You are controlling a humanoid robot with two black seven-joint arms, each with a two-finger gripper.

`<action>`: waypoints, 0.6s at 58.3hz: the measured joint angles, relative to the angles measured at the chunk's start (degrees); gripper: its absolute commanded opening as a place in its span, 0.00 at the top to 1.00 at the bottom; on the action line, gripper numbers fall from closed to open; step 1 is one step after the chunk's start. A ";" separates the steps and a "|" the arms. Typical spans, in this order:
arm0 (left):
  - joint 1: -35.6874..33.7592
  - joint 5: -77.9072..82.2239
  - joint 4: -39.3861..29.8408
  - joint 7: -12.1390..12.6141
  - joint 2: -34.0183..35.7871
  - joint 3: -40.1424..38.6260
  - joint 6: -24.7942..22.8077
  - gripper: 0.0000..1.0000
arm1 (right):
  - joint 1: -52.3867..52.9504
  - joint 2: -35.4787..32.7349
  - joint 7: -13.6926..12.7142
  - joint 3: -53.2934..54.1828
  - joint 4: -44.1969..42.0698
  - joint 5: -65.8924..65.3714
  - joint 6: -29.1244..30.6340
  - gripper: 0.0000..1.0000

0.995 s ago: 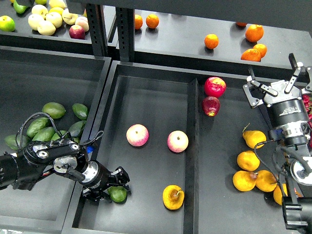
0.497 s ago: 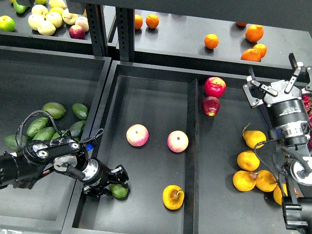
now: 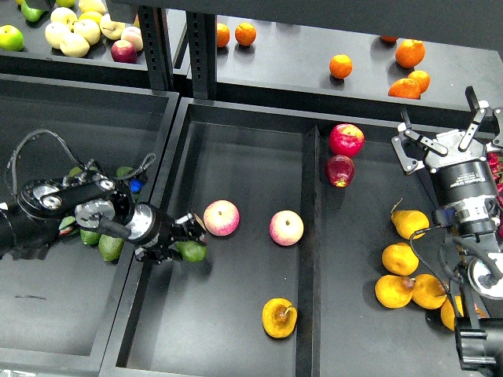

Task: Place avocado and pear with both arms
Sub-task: 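Carry the avocado with the left gripper into the avocado bin and release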

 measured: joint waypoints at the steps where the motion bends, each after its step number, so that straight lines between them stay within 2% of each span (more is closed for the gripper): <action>1: 0.04 0.00 0.15 -0.01 0.32 0.00 0.00 0.37 | -0.01 0.00 0.00 0.00 0.00 0.00 0.00 0.00; 12: 0.74 -0.21 4.58 -0.01 3.00 -0.02 -0.01 0.37 | -0.18 0.00 0.00 -0.01 0.14 0.00 0.20 0.00; 35: 1.88 -0.74 17.50 -0.01 2.71 0.25 0.00 0.36 | -0.12 0.00 -0.05 -0.13 0.17 0.00 1.04 0.00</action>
